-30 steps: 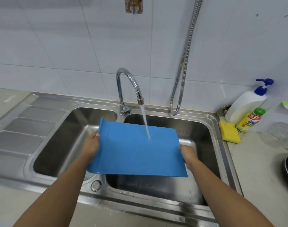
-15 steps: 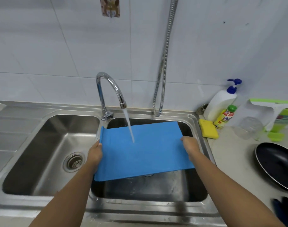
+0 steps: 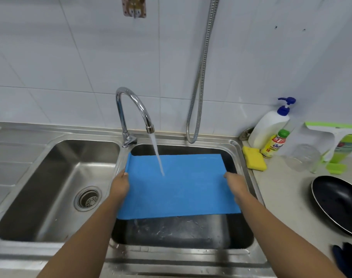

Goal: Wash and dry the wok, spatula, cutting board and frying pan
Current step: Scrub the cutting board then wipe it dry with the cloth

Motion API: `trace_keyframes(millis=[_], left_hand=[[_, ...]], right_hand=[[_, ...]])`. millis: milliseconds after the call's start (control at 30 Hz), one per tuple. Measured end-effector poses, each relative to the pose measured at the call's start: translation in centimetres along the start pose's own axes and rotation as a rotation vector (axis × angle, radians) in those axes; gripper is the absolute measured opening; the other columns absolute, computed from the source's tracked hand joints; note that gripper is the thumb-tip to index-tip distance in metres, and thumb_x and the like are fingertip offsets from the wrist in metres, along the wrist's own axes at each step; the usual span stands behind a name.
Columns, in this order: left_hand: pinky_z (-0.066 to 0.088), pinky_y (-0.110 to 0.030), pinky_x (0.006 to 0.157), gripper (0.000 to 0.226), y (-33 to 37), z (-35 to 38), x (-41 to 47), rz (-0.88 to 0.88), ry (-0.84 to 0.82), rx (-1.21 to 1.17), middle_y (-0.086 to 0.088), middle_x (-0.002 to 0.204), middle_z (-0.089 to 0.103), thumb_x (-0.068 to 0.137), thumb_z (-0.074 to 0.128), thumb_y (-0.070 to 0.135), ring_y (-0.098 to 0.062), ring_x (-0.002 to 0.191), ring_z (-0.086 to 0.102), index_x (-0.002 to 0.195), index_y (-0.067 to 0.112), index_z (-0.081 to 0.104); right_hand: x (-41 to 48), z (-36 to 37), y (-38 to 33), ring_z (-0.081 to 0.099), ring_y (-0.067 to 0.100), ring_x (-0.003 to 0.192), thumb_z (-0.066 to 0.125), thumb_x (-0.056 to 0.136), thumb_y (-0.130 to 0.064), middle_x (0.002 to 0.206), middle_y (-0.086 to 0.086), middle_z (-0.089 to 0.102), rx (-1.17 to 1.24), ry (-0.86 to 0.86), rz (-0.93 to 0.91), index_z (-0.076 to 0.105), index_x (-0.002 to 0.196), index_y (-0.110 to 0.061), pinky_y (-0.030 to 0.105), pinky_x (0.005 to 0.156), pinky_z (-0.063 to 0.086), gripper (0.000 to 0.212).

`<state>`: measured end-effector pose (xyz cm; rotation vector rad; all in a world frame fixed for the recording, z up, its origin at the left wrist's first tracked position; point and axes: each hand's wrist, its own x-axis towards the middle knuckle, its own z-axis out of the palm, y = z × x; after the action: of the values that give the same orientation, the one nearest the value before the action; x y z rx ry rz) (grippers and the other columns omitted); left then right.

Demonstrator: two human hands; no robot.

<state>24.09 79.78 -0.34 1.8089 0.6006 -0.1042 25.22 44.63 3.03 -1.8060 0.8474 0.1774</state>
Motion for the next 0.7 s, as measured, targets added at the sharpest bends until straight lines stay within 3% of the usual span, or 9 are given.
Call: trace_keyframes(millis=[100,233,333,433,533,600,700], left_hand=[[0.040,-0.035,0.087,0.038,0.5,-3.2,-0.4,0.051,0.089,0.109,-0.012,0.122,0.060,0.104,0.030,0.016,-0.026,0.102,0.054,0.131,0.011,0.055],[0.035,-0.031,0.085,0.038,0.5,-7.0,-1.4,0.082,0.196,0.184,-0.013,0.125,0.059,0.105,0.031,0.015,-0.024,0.101,0.051,0.135,0.011,0.053],[0.037,-0.033,0.088,0.038,-0.5,-9.1,-1.7,0.044,0.256,0.207,-0.015,0.127,0.058,0.104,0.033,0.014,-0.033,0.114,0.053,0.136,0.008,0.052],[0.041,-0.041,0.096,0.038,-1.9,-10.5,-1.8,0.008,0.294,0.216,-0.019,0.128,0.058,0.104,0.034,0.017,-0.036,0.115,0.054,0.135,0.007,0.054],[0.040,-0.040,0.095,0.038,-2.8,-11.0,-2.2,0.015,0.301,0.208,-0.017,0.128,0.058,0.104,0.033,0.018,-0.035,0.115,0.054,0.135,0.008,0.053],[0.038,-0.038,0.094,0.039,-2.8,-11.0,-2.3,0.018,0.305,0.213,-0.016,0.130,0.057,0.105,0.032,0.019,-0.035,0.117,0.053,0.137,0.010,0.052],[0.038,-0.038,0.097,0.040,-2.7,-11.1,-2.0,0.026,0.295,0.212,-0.017,0.133,0.056,0.105,0.032,0.019,-0.035,0.120,0.051,0.139,0.010,0.050]], right_hand=[[-0.8,3.1,1.4,0.051,0.022,0.071,0.054,0.092,-0.015,0.085,0.012,0.057,0.060,-0.079,0.069,0.061,0.097,0.000,0.032,0.064,0.037,0.016],[-2.4,7.2,2.7,0.053,0.023,0.078,0.050,0.092,-0.017,0.090,0.013,0.060,0.082,-0.243,0.146,0.056,0.086,-0.007,0.034,0.068,0.037,0.012],[-3.3,9.4,3.5,0.058,0.026,0.085,0.049,0.093,-0.019,0.098,0.011,0.065,0.058,-0.331,0.163,0.060,0.094,-0.008,0.036,0.073,0.041,0.016],[-4.5,10.6,3.7,0.060,0.024,0.086,0.048,0.094,-0.020,0.101,0.009,0.066,0.041,-0.399,0.134,0.062,0.098,-0.011,0.034,0.070,0.043,0.018],[-5.3,11.6,3.7,0.062,0.018,0.093,0.047,0.096,-0.022,0.110,0.003,0.066,0.004,-0.445,0.026,0.062,0.114,-0.019,0.031,0.070,0.045,0.023],[-5.8,12.5,4.0,0.059,0.020,0.107,0.047,0.097,-0.028,0.126,0.001,0.061,-0.103,-0.451,-0.079,0.055,0.127,-0.024,0.036,0.086,0.048,0.031],[-7.0,14.3,4.5,0.032,0.033,0.138,0.046,0.097,-0.043,0.154,0.005,0.033,-0.615,-0.320,-0.289,0.033,0.149,-0.020,0.047,0.114,0.029,0.058]])
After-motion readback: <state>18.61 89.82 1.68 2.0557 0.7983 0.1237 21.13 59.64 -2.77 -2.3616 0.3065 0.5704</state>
